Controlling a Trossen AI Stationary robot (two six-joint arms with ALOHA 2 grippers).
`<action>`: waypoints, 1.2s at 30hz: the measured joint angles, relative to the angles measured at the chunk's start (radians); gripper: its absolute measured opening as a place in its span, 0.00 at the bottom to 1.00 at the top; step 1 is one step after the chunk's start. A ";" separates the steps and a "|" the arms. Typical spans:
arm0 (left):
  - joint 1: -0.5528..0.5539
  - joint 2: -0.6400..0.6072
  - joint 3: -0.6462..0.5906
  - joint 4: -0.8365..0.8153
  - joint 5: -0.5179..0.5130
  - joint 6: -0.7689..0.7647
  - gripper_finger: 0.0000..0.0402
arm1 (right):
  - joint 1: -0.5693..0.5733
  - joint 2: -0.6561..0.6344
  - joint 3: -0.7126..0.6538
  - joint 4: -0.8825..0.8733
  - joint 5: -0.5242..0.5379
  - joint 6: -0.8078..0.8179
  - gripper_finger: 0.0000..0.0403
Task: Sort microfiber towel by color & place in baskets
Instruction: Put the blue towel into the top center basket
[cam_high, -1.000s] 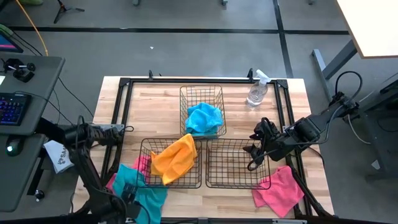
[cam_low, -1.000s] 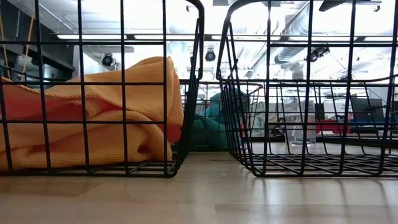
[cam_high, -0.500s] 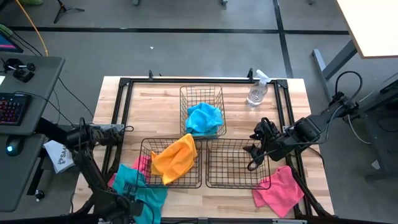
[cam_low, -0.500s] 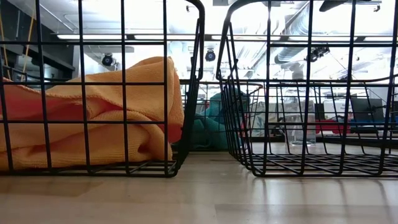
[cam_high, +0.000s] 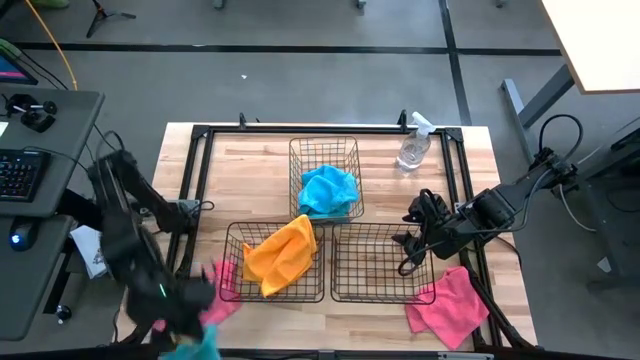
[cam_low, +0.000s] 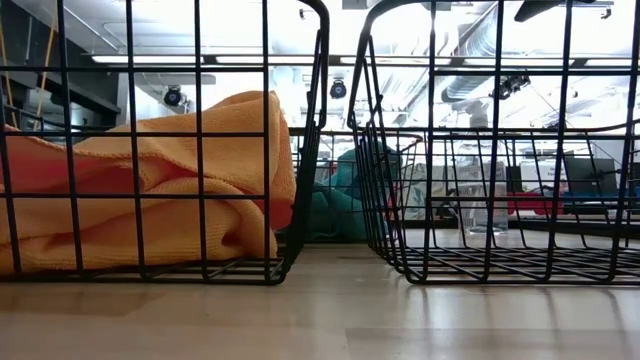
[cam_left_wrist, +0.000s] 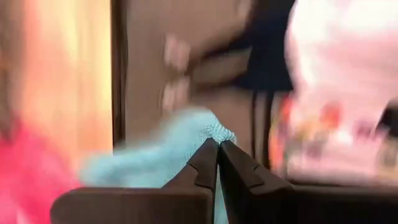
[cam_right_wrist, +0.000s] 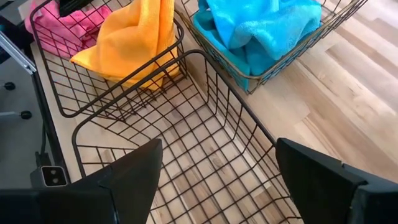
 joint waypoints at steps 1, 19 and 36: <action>0.021 -0.030 0.026 0.003 -0.083 0.042 0.00 | 0.000 0.000 0.000 0.000 0.004 -0.003 0.77; 0.801 -0.033 0.089 0.405 -0.505 1.231 0.00 | 0.002 -0.036 0.000 0.086 0.238 -0.017 0.77; 1.108 0.282 0.087 0.496 -0.223 1.123 0.00 | 0.007 -0.062 0.001 0.221 0.318 -0.123 0.77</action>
